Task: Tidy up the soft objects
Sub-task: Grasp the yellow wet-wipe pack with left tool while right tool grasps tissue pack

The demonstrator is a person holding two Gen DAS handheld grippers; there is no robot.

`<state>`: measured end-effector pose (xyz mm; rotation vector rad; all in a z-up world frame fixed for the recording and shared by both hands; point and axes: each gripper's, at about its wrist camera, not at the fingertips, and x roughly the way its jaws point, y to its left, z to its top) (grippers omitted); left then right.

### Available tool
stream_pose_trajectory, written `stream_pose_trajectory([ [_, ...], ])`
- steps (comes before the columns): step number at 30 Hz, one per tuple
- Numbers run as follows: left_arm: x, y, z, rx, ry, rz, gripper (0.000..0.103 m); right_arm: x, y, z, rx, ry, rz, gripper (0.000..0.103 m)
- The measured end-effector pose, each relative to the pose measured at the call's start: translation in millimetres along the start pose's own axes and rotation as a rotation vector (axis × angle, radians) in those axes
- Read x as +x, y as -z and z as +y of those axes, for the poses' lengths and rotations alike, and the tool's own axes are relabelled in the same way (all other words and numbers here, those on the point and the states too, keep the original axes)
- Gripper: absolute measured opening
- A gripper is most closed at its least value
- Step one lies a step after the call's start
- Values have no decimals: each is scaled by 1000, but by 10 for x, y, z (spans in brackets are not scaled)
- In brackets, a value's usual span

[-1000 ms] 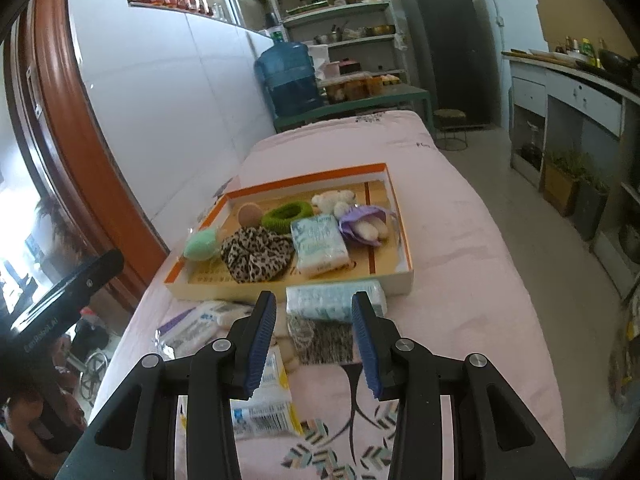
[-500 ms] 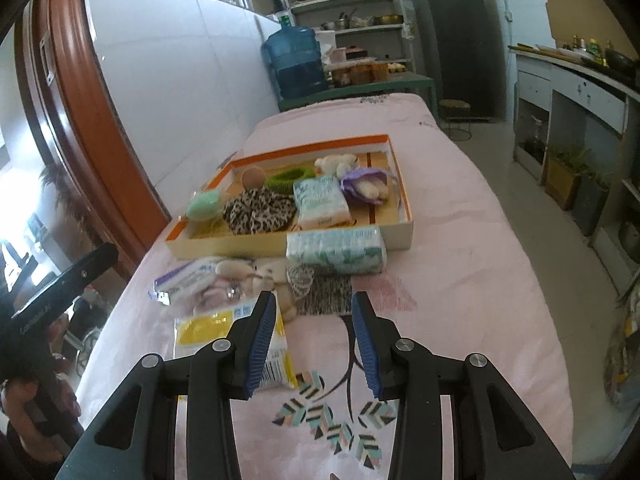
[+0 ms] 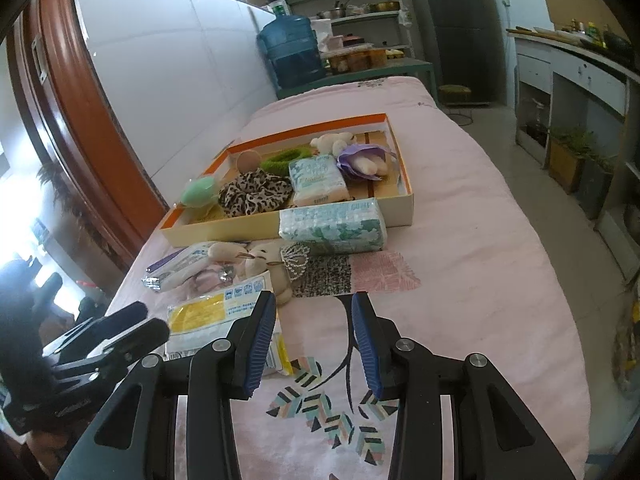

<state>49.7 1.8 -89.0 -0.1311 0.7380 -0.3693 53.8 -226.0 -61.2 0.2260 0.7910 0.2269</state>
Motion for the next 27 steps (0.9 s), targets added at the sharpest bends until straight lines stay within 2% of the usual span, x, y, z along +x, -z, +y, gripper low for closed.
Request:
stream_pose_trajectory([
  [7, 331, -7, 71, -50, 57, 122, 65, 20, 17, -66, 22, -4, -1, 41],
  [11, 425, -8, 35, -56, 110, 147, 65, 55, 17, -101, 34, -10, 5, 41],
  [13, 458, -13, -21, -41, 120, 157, 60, 85, 10, -115, 41, -19, 12, 41],
  [15, 466, -17, -54, -31, 125, 154, 43, 105, 11, -119, 41, -22, 17, 41],
  [18, 441, -24, -64, -36, 155, 137, 33, 137, 9, -119, 40, -24, 26, 41],
  [27, 173, -53, -93, -17, 210, 52, 19, 136, -72, -90, 24, -34, 24, 41],
])
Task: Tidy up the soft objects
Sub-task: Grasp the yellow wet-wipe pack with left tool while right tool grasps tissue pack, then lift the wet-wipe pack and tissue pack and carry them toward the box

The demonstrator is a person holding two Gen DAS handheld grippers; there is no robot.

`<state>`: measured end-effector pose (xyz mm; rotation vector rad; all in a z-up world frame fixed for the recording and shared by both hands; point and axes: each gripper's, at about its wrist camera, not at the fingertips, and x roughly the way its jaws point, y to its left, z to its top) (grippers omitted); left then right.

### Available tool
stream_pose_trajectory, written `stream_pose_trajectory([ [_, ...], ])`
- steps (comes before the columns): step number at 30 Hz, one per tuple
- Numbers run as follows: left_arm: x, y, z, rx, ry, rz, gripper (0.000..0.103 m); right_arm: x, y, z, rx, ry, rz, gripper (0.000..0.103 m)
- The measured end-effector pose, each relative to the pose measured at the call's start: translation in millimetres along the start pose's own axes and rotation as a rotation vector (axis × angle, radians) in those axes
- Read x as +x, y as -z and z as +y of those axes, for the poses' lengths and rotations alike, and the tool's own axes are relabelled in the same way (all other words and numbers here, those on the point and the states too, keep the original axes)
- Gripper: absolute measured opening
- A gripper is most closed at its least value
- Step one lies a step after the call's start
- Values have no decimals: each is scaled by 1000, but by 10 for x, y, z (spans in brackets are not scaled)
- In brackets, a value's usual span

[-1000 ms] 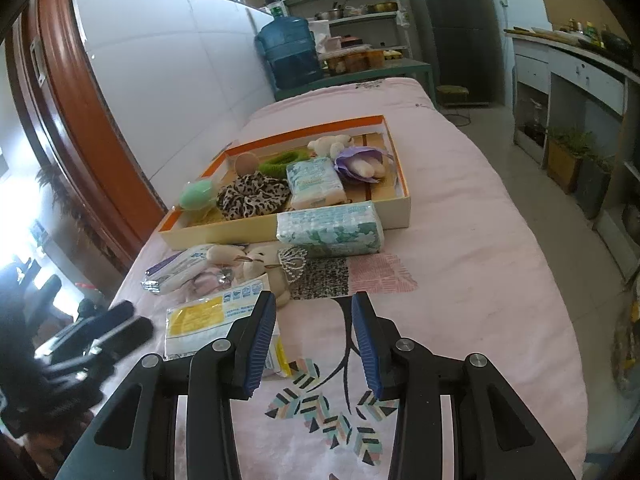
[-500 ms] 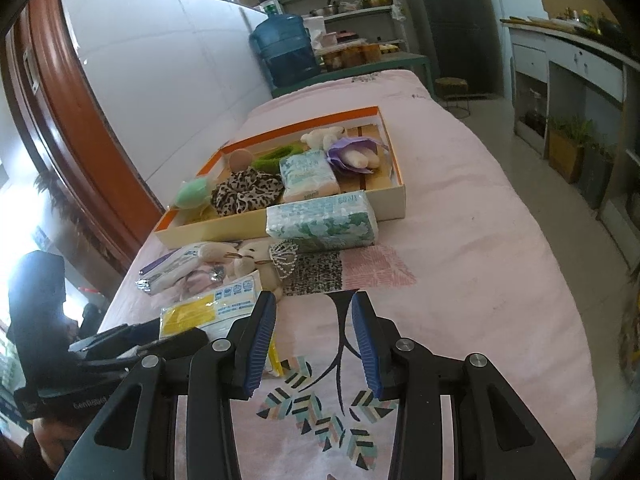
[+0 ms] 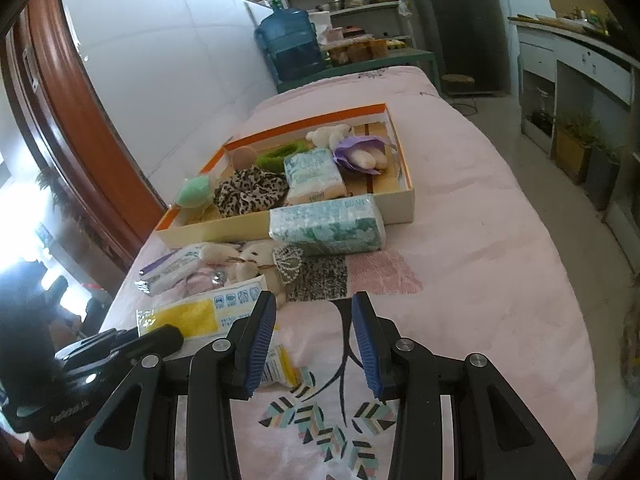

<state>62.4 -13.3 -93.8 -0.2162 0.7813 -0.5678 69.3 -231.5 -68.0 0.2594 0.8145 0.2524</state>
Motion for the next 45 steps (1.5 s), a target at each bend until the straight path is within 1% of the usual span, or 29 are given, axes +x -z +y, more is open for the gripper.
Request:
stream_pose_trajectory([
  [4, -87, 3, -84, 36, 8, -25, 17, 0, -52, 24, -27, 14, -6, 41],
  [6, -136, 11, -140, 59, 3, -44, 16, 25, -83, 27, -51, 18, 8, 41],
  [7, -160, 12, -169, 71, 0, -53, 15, 56, -114, 28, -70, 16, 31, 47],
  [8, -188, 16, -193, 83, -2, -64, 15, 74, -126, 22, -81, 16, 43, 59],
  [9, -222, 20, -209, 96, -4, -76, 14, 91, -145, 19, -101, 19, 56, 62],
  [10, -258, 21, -238, 110, -5, -87, 14, 104, -172, 27, -142, 29, 61, 64],
  [11, -288, 20, -270, 122, -6, -95, 13, 107, -186, 35, -171, 41, 59, 64],
  [14, -357, 8, -315, 150, -27, -116, 13, 139, -273, 74, -322, 121, 36, 65],
  [16, -384, -8, -296, 144, -23, -123, 13, 196, -334, 75, -401, 134, 37, 65],
  [20, -409, -22, -233, 117, -27, -124, 13, 393, -487, 32, -511, 94, 70, 65],
  [23, -412, -21, -195, 97, -31, -117, 13, 513, -533, 43, -582, 74, 99, 65],
  [24, -416, -20, -184, 92, -34, -116, 13, 551, -537, 55, -607, 59, 121, 65],
  [25, -422, -17, -171, 88, -34, -115, 13, 581, -530, 73, -629, 47, 136, 65],
  [27, -424, -14, -150, 81, -35, -112, 14, 609, -499, 118, -682, 46, 146, 54],
  [28, -420, -15, -138, 77, -36, -109, 14, 621, -485, 139, -701, 55, 152, 46],
  [30, -410, -14, -121, 67, -35, -105, 13, 627, -469, 159, -717, 70, 159, 42],
  [31, -403, -12, -110, 59, -31, -103, 13, 623, -463, 163, -716, 70, 159, 38],
  [34, -388, -5, -97, 46, -26, -101, 14, 578, -412, 186, -711, 67, 153, 33],
  [37, -387, -4, -97, 43, -26, -101, 14, 548, -359, 201, -688, 87, 142, 30],
  [40, -392, -5, -93, 42, -25, -103, 14, 465, -332, 181, -617, 89, 123, 29],
  [45, -402, -11, -96, 42, -27, -108, 13, 259, -306, 167, -541, 91, 80, 28],
])
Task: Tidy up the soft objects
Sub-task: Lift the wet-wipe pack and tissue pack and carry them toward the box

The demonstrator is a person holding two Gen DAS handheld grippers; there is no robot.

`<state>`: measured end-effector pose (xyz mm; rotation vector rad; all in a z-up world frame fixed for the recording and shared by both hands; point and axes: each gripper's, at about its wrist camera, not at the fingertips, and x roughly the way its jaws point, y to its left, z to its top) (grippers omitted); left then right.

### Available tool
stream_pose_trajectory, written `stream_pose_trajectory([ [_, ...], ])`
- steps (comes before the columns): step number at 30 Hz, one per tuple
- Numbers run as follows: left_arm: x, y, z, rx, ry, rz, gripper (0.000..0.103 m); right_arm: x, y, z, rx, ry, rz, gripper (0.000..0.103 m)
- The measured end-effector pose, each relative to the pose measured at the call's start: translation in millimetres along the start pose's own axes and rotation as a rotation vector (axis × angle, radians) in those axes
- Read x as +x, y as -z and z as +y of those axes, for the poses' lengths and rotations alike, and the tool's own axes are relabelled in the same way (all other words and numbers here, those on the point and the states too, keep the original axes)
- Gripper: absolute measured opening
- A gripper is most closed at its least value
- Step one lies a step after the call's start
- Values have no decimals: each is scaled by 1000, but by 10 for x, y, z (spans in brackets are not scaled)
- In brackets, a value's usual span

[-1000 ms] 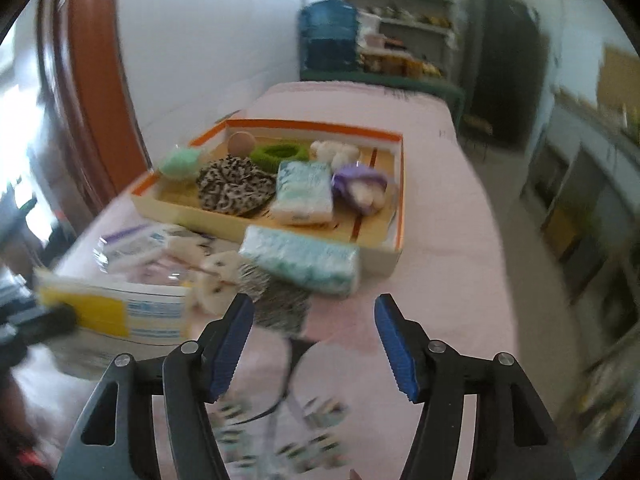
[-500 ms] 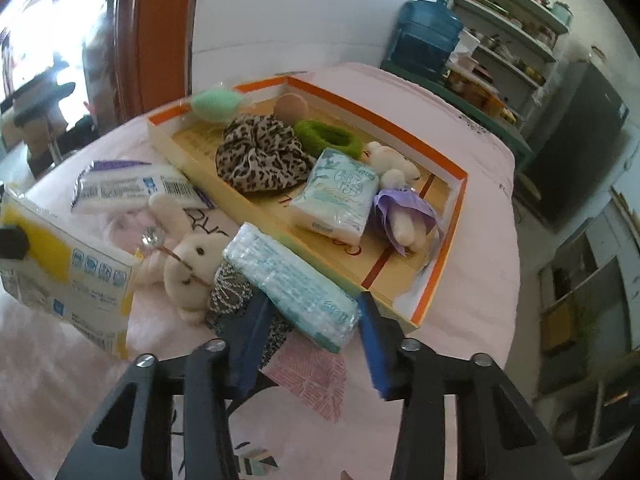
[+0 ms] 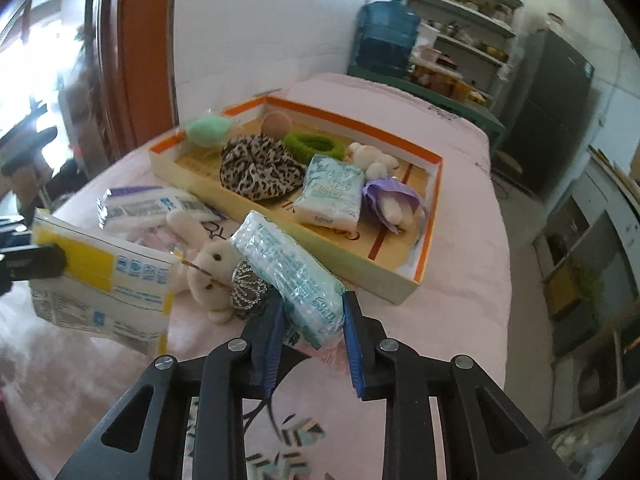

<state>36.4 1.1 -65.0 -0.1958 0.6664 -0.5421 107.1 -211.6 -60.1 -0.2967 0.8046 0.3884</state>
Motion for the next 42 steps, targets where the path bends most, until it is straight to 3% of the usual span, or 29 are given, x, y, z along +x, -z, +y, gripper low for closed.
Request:
stream_pose_trajectory([
  [12, -71, -63, -81, -3, 4, -20, 14, -405, 52, -38, 99, 11, -59, 28],
  [23, -220, -324, -182, 36, 6, -107, 13, -710, -58, -9, 110, 27, -134, 28],
  [35, -276, -750, -79, 18, -44, -218, 14, -920, -346, -8, 165, -6, -221, 28],
  [42, -225, -989, 58, 0, -63, -244, 14, -965, -626, 49, 158, 20, -270, 28],
])
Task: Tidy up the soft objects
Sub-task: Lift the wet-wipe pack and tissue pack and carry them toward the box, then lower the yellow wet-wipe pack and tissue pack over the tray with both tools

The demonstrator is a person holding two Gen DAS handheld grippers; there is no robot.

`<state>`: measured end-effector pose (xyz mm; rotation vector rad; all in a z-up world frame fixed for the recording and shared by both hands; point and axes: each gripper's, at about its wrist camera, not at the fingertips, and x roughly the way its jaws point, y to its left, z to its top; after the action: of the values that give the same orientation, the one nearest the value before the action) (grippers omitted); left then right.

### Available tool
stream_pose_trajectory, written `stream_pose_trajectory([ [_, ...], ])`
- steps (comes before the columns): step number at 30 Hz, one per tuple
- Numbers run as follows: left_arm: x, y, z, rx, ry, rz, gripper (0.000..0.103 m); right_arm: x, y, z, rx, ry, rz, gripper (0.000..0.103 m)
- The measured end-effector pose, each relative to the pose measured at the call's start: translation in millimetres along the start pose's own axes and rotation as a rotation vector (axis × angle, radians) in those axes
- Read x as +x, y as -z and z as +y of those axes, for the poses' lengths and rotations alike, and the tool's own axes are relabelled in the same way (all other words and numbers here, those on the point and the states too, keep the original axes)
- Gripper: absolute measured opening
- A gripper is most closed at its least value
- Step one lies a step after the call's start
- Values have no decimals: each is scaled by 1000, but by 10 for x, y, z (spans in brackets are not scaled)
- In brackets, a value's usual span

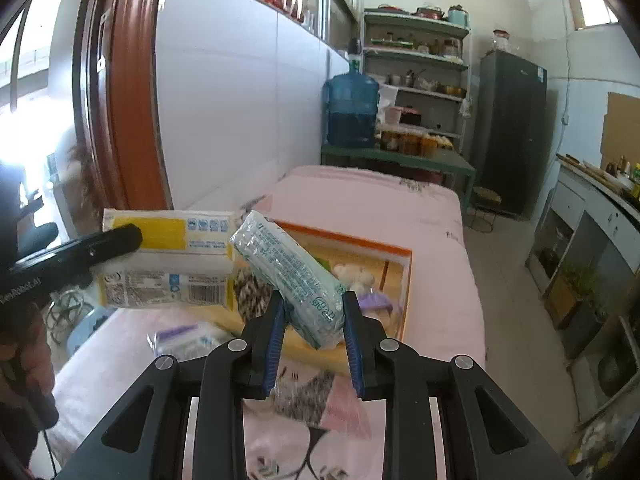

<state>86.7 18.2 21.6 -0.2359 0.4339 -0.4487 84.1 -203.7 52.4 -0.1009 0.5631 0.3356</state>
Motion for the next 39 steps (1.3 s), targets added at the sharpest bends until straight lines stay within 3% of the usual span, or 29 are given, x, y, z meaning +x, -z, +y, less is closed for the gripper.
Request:
stream_pose_trajectory([
  [23, 456, -663, 264, -39, -85, -101, 14, 476, -855, -144, 109, 19, -121, 28],
  [39, 1023, -901, 529, -106, -142, -121, 14, 1107, -1129, -398, 251, 19, -166, 29],
])
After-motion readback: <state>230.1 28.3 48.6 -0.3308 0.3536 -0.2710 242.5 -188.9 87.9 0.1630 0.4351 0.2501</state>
